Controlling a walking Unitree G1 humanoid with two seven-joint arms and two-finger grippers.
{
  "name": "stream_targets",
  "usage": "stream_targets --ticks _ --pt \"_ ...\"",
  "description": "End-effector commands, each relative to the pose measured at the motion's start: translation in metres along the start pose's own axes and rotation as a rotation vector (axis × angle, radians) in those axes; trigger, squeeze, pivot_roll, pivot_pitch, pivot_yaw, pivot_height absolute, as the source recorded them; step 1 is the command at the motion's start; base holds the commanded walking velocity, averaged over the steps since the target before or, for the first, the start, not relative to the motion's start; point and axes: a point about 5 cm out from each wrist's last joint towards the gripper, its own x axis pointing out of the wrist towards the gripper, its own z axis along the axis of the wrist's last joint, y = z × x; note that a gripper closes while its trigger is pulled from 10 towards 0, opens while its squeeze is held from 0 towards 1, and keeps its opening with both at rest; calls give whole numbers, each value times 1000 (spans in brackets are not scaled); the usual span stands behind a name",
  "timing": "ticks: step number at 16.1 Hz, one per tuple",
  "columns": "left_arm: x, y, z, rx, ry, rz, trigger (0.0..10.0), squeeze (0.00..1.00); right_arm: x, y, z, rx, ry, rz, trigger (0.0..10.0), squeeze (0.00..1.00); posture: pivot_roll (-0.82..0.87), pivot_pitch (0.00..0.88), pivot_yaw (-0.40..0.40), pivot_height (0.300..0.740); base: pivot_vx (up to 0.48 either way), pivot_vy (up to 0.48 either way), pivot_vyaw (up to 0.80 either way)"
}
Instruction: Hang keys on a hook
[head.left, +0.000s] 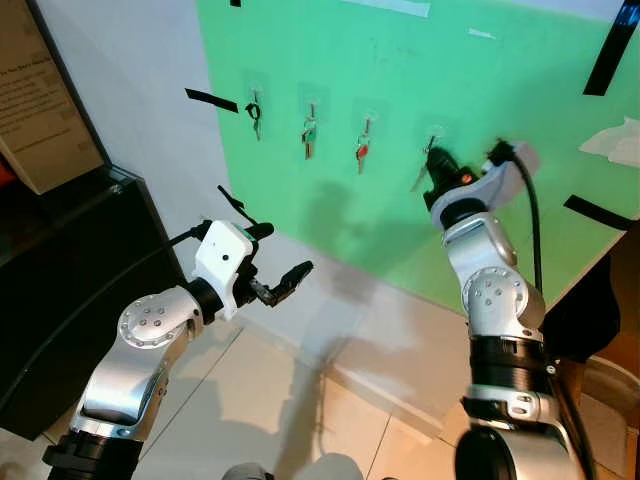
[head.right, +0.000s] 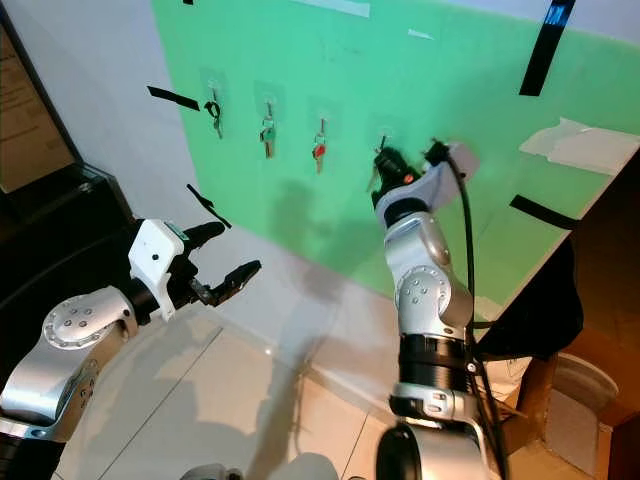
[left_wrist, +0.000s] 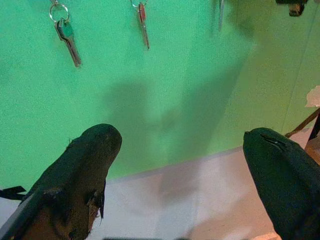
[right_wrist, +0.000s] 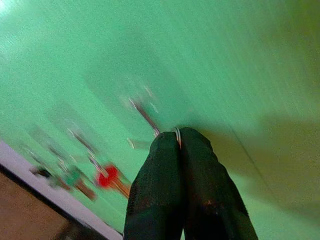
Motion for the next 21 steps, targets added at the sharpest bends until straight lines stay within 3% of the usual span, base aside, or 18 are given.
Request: stream_targets --ticks 1,8,11,21 --pt "1 1 5 24 -8 -2 10000 0 -1 -1 -9 -30 44 -14 10000 0 67 0 -22 740 0 0 0" --pt "2 0 5 25 -10 -5 10000 0 -2 4 -13 -25 46 8 10000 0 65 0 -22 740 0 0 0" --pt "2 0 5 23 -12 -3 10000 0 -3 14 4 60 -58 83 10000 0 65 0 -25 740 0 0 0" --pt "2 0 6 23 -12 -6 10000 0 -7 39 9 -24 -41 278 10000 0 63 0 -22 740 0 0 0"
